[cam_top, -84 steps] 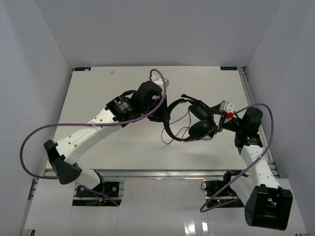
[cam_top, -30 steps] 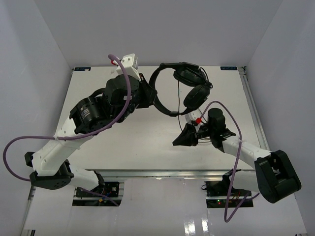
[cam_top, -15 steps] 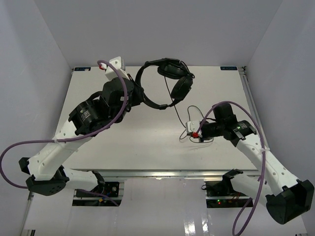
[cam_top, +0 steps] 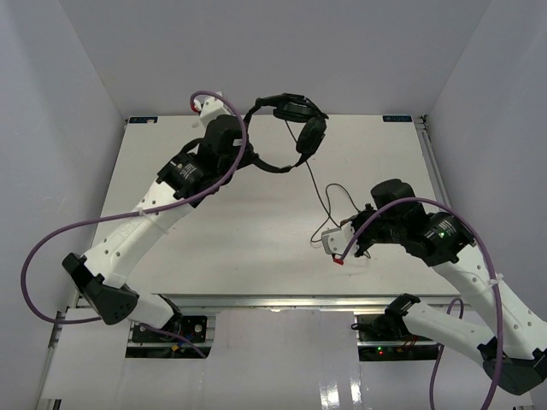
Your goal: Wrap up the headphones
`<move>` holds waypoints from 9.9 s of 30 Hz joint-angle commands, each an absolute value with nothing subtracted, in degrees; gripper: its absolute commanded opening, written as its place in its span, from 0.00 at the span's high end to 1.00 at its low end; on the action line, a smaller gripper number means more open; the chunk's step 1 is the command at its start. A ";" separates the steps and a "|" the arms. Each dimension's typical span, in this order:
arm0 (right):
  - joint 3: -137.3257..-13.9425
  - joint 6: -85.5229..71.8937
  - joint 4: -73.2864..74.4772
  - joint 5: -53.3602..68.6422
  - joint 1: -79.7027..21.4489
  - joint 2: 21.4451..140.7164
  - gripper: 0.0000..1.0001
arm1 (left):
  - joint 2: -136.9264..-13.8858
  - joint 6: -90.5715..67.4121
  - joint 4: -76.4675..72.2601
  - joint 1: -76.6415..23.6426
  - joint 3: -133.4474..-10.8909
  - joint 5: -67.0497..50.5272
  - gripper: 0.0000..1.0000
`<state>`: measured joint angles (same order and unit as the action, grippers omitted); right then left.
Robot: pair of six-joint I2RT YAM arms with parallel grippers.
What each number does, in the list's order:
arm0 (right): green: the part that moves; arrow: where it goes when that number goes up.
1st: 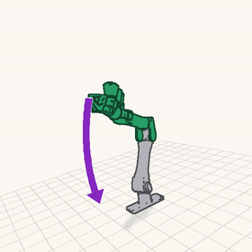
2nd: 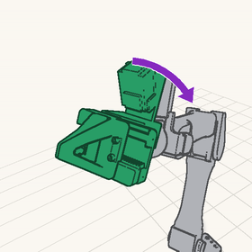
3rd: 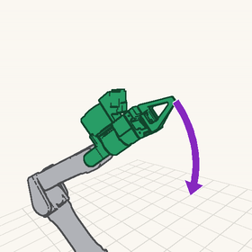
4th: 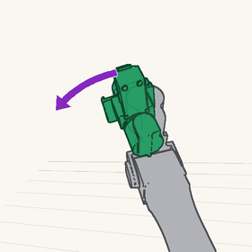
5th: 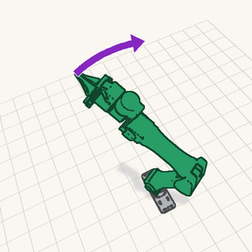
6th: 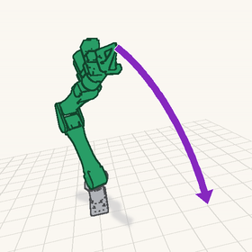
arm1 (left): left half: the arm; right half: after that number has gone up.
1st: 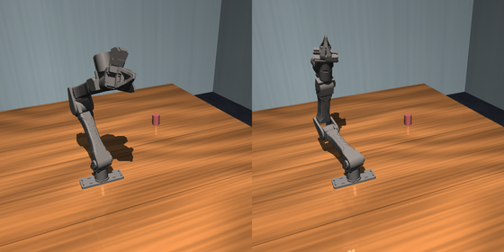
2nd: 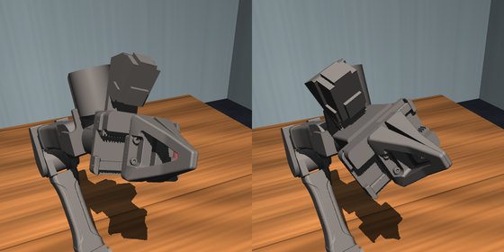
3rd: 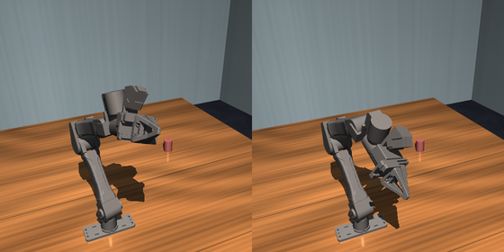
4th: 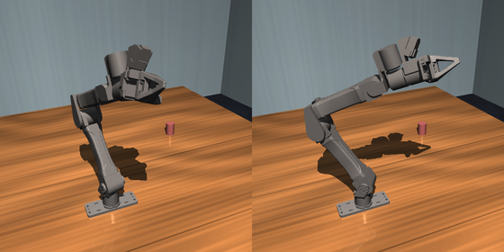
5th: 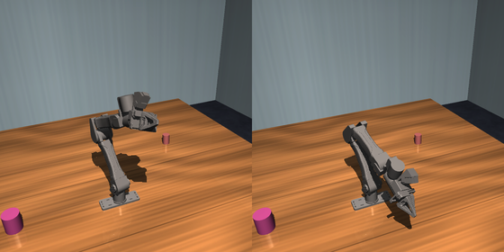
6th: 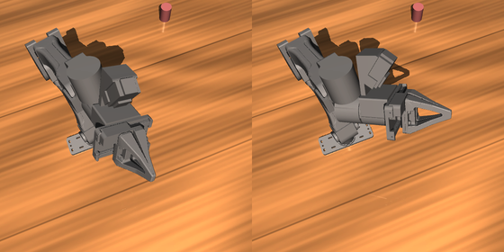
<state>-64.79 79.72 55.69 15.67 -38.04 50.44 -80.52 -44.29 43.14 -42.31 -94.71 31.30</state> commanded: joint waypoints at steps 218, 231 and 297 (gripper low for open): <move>-61.60 50.16 5.90 20.65 -31.16 63.66 0.89 | -72.31 -22.77 29.90 -54.73 -64.03 -3.79 1.00; -56.47 45.58 4.64 27.68 -25.91 63.67 0.90 | -69.43 -23.99 34.09 -56.11 -66.75 -2.33 1.00; -35.17 15.05 -34.25 68.84 -18.11 76.49 0.48 | -82.54 -26.82 60.26 -56.51 -105.34 4.85 1.00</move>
